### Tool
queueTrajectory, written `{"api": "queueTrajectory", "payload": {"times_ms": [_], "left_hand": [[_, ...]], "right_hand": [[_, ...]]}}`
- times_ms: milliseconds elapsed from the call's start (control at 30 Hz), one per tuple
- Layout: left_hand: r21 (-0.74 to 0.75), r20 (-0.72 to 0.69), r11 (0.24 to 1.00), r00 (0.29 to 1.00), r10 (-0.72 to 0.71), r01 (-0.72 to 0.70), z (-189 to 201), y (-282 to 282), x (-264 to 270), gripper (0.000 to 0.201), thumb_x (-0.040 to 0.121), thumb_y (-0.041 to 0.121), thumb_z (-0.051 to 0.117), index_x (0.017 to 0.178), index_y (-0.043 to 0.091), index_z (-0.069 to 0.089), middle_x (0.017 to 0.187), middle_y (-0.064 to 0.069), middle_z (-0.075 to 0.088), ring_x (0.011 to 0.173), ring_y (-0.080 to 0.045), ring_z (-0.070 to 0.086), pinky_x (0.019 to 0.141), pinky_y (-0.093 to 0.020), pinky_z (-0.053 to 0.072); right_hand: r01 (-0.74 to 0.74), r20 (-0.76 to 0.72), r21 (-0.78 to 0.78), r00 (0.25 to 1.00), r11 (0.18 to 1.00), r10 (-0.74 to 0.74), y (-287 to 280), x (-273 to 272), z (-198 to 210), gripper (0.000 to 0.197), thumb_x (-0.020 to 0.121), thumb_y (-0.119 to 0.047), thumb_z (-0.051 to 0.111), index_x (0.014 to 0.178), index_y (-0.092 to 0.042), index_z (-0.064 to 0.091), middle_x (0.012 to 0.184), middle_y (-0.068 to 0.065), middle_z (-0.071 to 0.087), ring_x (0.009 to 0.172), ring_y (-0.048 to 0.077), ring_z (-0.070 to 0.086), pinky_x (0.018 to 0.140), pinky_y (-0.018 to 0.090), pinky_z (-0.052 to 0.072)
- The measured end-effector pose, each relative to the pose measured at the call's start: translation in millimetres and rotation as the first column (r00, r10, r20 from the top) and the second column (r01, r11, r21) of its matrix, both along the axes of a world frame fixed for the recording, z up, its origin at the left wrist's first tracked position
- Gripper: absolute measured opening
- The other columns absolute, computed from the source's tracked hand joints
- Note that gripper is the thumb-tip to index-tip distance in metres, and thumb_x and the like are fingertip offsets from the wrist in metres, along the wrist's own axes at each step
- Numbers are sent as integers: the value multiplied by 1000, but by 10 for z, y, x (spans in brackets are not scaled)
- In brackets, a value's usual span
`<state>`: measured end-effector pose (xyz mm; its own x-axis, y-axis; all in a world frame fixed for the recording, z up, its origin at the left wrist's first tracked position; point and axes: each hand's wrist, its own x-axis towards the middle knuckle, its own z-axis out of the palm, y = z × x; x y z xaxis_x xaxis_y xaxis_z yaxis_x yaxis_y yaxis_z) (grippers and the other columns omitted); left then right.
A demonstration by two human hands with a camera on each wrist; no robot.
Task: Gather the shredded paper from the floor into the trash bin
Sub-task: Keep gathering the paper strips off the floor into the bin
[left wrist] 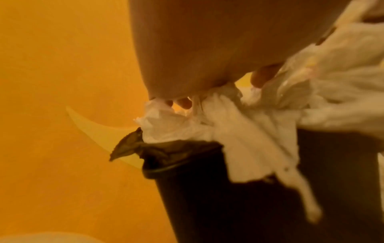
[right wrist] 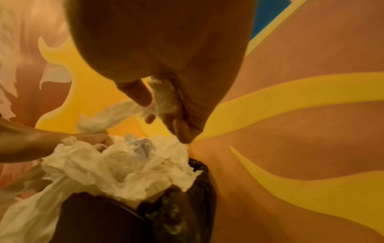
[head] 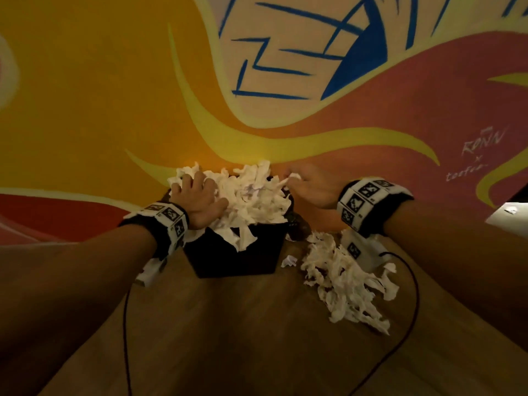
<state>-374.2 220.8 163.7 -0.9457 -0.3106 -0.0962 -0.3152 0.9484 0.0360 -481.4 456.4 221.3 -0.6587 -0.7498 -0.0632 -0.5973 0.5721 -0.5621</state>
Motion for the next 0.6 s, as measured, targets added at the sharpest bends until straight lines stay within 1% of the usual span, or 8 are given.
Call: {"api": "queueTrajectory", "payload": {"times_ms": [67,100,133,200,267,333,467,600], "left_hand": [[-61,39,998,999,-26,28,-27,-1,26,53,94,55,22,125,15,37,136,-11,27,121,-35,29,100,-50,26],[-52,69,998,997,-38,42,-21,-3,34,55,95,54,20,128,14,35,138,-11,25,123,-36,28,100,-50,26],[-4,103,999,994,-40,40,-2,-2,37,54,96,52,20,130,12,33,139,-11,23,124,-36,27,100,-50,27],[143,172,990,985,-22,-3,45,14,40,47,98,44,28,129,9,32,139,-12,18,123,-37,28,97,-46,31],[184,226,983,973,-45,3,75,3,28,40,99,36,38,128,8,35,140,-14,17,123,-39,33,99,-46,35],[187,252,982,964,-81,34,139,-28,-5,40,99,30,43,132,8,41,144,-16,22,125,-39,38,104,-47,37],[288,-20,953,996,-90,92,209,-76,-55,39,89,5,57,128,6,55,138,-14,48,123,-29,48,97,-33,42],[379,-295,924,953,68,52,213,31,-66,18,84,-2,56,95,10,51,105,-17,56,82,-27,50,63,-33,38]], "right_hand": [[4,26,104,1000,995,-7,-195,51,-29,35,102,-27,34,124,-10,54,121,10,57,108,29,54,96,34,42],[7,65,145,998,989,-16,-293,72,-55,39,103,-24,32,130,-2,48,124,16,55,111,32,53,96,25,42],[-6,37,208,999,978,-2,-388,89,-82,39,102,-21,34,130,3,45,112,22,58,99,34,56,84,20,47],[93,-139,317,989,944,-50,-541,58,-120,26,93,-24,47,115,-9,49,88,11,56,81,29,58,74,33,53],[193,-351,420,936,887,-38,-616,-4,-129,21,79,-28,60,97,-24,50,90,4,57,79,24,56,75,37,53],[207,-394,510,919,835,13,-682,-19,-116,22,72,-29,66,89,-26,52,86,2,59,72,22,54,68,34,52],[195,-372,604,927,772,57,-750,-149,-129,22,83,-24,62,72,-28,43,75,2,48,70,23,47,75,40,54],[101,-332,564,937,820,113,-722,-207,-114,43,94,-29,51,57,-34,31,57,-11,35,50,12,38,51,26,37]]}}
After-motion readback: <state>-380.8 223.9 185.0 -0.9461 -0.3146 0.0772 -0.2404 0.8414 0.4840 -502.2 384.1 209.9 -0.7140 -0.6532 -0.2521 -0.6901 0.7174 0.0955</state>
